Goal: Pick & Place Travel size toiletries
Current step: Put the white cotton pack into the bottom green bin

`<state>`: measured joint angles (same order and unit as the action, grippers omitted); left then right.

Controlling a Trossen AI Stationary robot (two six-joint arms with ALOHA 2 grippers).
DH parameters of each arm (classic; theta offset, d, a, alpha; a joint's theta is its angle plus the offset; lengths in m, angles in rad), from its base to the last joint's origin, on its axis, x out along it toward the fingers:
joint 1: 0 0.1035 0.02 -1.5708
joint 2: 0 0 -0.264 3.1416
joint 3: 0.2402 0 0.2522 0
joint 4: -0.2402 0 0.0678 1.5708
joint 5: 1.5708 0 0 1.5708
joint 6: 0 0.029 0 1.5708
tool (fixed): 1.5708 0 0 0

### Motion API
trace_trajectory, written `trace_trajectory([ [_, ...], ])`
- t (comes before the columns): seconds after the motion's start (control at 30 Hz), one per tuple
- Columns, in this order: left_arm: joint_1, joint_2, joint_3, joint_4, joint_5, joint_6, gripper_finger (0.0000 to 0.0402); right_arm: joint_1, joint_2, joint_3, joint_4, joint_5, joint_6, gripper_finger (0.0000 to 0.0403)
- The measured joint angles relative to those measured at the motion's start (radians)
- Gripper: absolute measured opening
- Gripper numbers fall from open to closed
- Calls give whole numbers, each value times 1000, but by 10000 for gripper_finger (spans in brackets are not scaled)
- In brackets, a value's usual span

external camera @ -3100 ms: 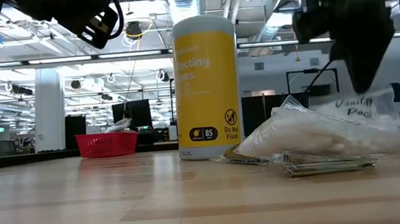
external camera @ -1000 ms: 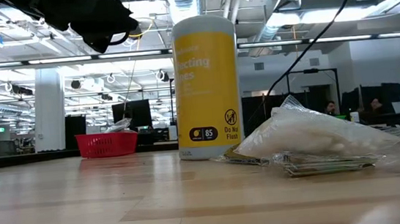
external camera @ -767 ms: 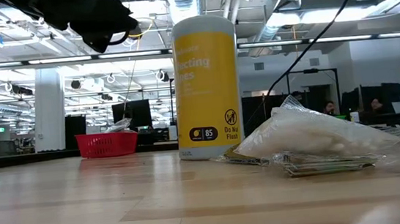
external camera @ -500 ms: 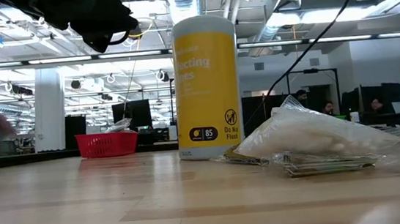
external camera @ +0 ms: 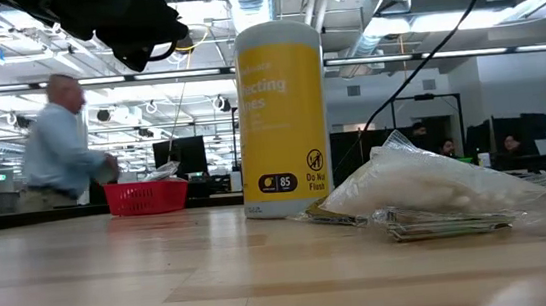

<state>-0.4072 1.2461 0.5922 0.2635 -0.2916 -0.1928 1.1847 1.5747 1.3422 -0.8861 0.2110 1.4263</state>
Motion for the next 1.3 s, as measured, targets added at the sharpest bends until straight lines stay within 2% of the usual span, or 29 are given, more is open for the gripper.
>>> trace_trajectory([
  [0.23,0,0,0,0,0,0,84,45,-1,0,-33,1,90,0],
  [1.03,0,0,0,0,0,-7,84,50,1,-59,5,25,93,0],
  [1.3,0,0,-1,0,0,-7,84,50,48,-59,3,24,71,0],
])
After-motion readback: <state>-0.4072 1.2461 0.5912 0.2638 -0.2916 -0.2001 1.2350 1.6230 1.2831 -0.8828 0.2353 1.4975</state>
